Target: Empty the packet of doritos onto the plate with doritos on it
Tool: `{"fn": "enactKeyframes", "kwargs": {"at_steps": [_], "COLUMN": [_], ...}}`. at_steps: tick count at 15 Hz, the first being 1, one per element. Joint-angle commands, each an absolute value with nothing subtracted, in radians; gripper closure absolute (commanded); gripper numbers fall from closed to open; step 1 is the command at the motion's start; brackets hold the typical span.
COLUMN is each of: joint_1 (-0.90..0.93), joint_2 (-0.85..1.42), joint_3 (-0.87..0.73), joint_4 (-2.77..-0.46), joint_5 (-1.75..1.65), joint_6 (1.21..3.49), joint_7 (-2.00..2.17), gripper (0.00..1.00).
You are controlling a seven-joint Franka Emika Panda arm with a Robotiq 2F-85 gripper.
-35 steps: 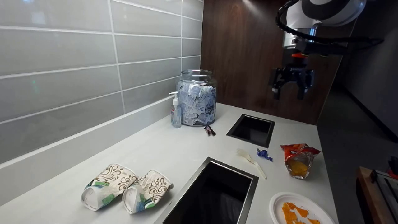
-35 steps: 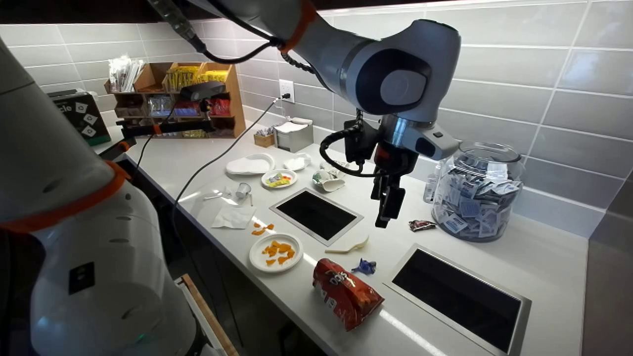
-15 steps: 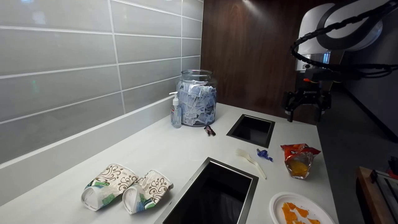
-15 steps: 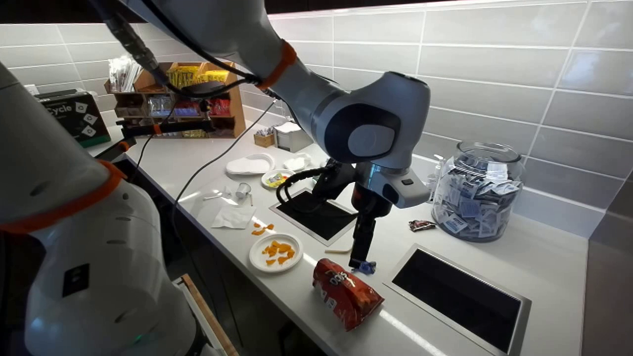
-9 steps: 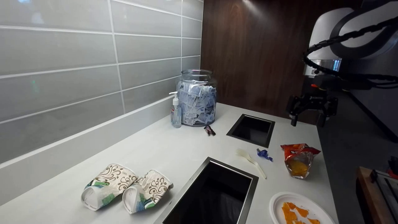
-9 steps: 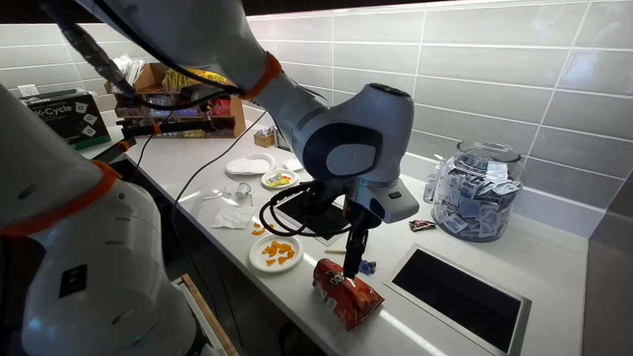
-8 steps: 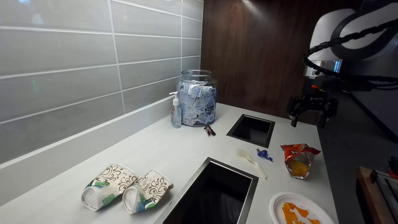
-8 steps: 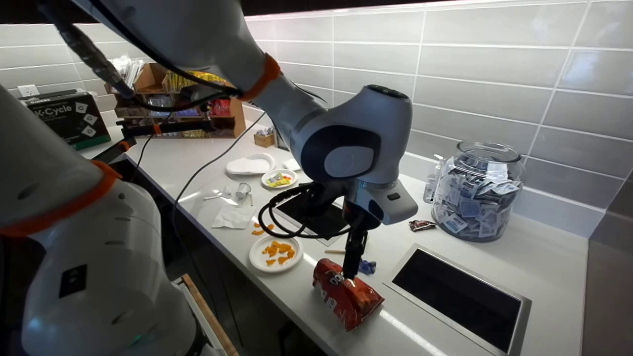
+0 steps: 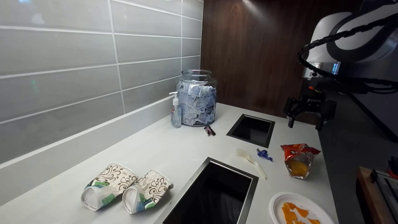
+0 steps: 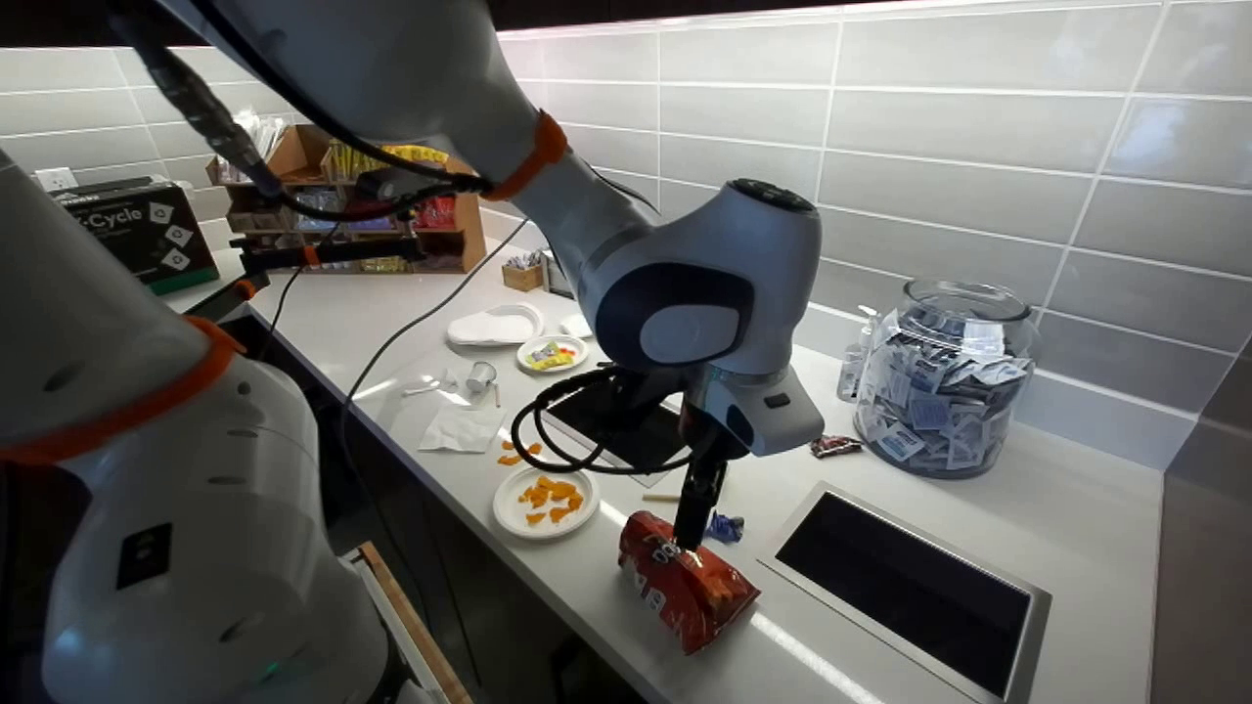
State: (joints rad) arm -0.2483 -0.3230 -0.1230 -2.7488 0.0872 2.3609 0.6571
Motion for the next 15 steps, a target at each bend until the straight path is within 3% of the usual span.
{"fn": "enactKeyframes", "kwargs": {"at_steps": [1,13,14,15], "joint_1": [-0.256,-0.243,-0.244,-0.244], "joint_2": [-0.27,-0.167,-0.159,-0.151], "joint_3": [-0.132,-0.166,-0.167,-0.167], "joint_4": [-2.746,-2.712,-2.706,-2.7], "joint_5": [0.142,0.287,0.292,0.295], "joint_6": [2.328,2.35,2.349,2.35], "joint_7": [0.662,0.636,0.637,0.638], "gripper": [0.0,0.01,0.1,0.26]}}
